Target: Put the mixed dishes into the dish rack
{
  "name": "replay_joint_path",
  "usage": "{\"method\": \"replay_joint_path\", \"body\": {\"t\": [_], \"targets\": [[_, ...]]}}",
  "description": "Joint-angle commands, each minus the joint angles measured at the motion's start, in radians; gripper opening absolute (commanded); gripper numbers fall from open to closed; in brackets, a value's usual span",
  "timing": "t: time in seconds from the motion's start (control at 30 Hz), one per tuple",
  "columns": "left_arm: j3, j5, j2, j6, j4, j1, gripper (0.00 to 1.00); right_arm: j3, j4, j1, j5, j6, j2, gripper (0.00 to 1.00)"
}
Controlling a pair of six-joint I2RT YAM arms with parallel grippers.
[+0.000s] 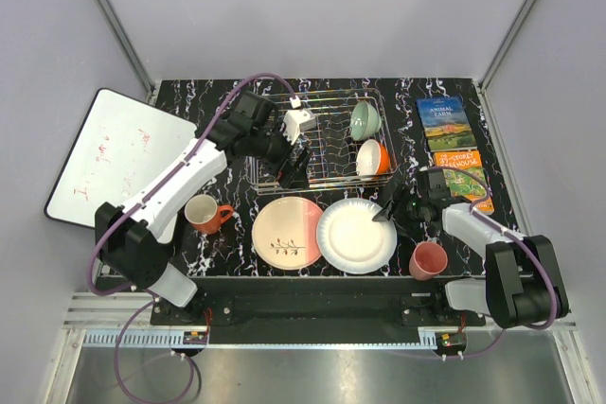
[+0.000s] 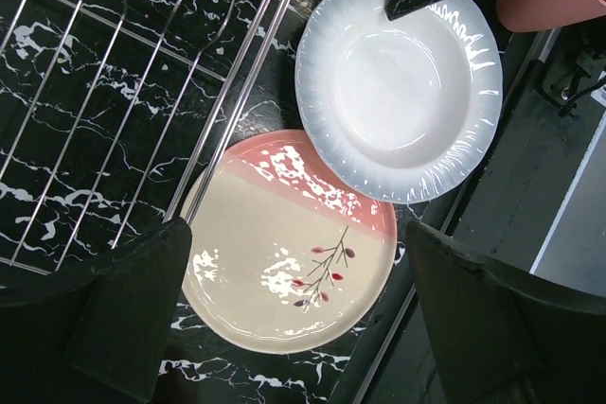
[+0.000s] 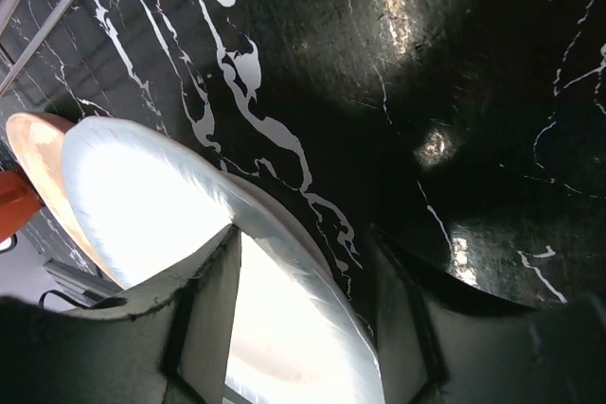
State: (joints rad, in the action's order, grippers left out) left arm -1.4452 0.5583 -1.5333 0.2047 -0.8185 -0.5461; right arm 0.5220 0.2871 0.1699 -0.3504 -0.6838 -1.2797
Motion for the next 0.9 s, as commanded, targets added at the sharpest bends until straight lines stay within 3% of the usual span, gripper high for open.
{"method": "replay_joint_path", "body": {"t": [0.0, 0.1, 0.13, 0.43, 0.63, 0.87], "targets": [[-0.061, -0.020, 0.021, 0.024, 0.024, 0.005, 0.99, -0.002, -0.025, 0.006, -0.027, 0.007, -0.024, 0.52], [-0.075, -0.029, 0.021, 0.029, 0.021, 0.011, 0.99, -0.001, -0.023, 0.005, -0.025, 0.012, -0.035, 0.42], [-0.080, -0.032, 0.022, 0.029, 0.022, 0.012, 0.99, 0.000, -0.020, 0.005, -0.025, 0.013, -0.035, 0.32], [-0.093, -0.095, 0.035, 0.024, -0.002, 0.063, 0.99, 0.027, 0.011, 0.011, 0.007, 0.017, 0.003, 0.03], [-0.132, -0.129, 0.007, -0.013, -0.007, 0.147, 0.99, 0.073, 0.089, 0.071, 0.080, 0.026, 0.088, 0.00], [-0.224, -0.216, -0.062, -0.054, -0.008, 0.248, 0.99, 0.173, 0.198, 0.255, 0.203, 0.038, 0.135, 0.00]]}}
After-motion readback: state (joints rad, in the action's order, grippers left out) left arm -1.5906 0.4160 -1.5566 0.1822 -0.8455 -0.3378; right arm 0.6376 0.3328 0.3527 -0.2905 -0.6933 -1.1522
